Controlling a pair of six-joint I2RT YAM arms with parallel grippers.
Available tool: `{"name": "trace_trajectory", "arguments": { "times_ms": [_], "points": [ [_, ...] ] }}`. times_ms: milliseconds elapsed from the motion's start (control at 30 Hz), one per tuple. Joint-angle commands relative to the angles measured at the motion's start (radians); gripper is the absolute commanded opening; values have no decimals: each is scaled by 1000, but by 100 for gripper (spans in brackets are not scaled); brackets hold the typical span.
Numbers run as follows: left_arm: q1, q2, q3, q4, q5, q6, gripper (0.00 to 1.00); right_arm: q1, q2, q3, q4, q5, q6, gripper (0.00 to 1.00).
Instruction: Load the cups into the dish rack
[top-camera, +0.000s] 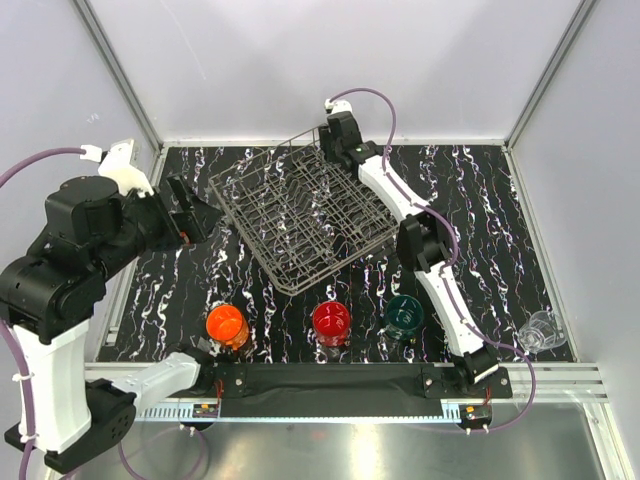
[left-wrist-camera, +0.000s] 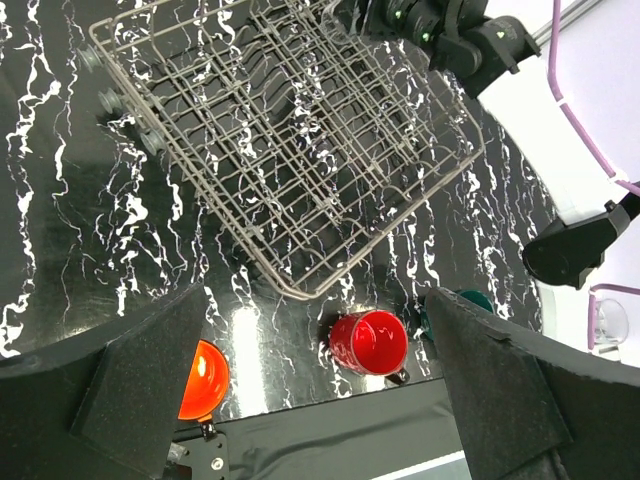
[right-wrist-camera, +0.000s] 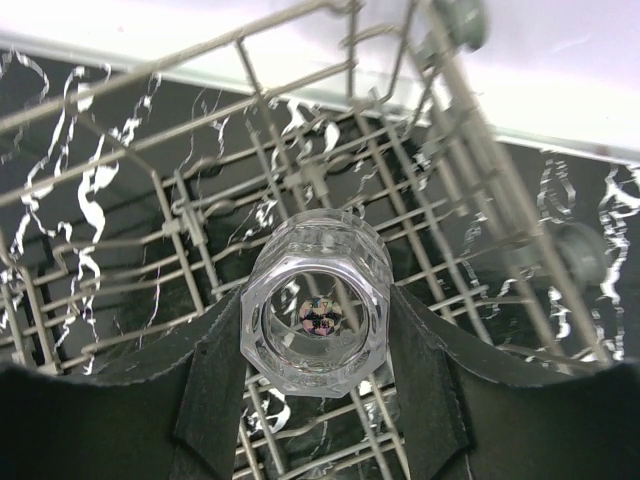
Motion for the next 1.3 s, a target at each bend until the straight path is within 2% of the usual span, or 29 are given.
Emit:
{"name": "trace_trajectory", "arguments": {
  "times_ms": [0, 133, 233, 633, 833, 900, 1067, 1200, 1267],
  "points": [
    [5, -19, 13, -164, -26, 25, 99, 9, 6, 33, 40, 54, -35, 0],
    [5, -27, -21, -138, -6, 18, 99, 9, 7, 2, 27, 61, -47, 0],
    [5, -14, -12, -131, -9, 34, 99, 7, 7, -10, 32, 72, -50, 4],
    [5, 24, -6, -111, -3, 51, 99, 3, 51, -13, 41, 61, -52, 29],
    [3, 33, -12, -100, 1, 41, 99, -11, 62, -12, 46, 54, -41, 46],
    [5, 33, -12, -98, -1, 38, 99, -20, 65, -12, 46, 47, -38, 49],
    [5, 42, -3, -97, -1, 35, 99, -26, 57, -16, 39, 38, -27, 76],
    [3, 56, 14, -97, -3, 31, 99, -32, 46, -7, 36, 24, -3, 90],
    [3, 62, 11, -97, 1, 26, 99, -37, 46, 2, 33, 5, 16, 93]
  ]
}}
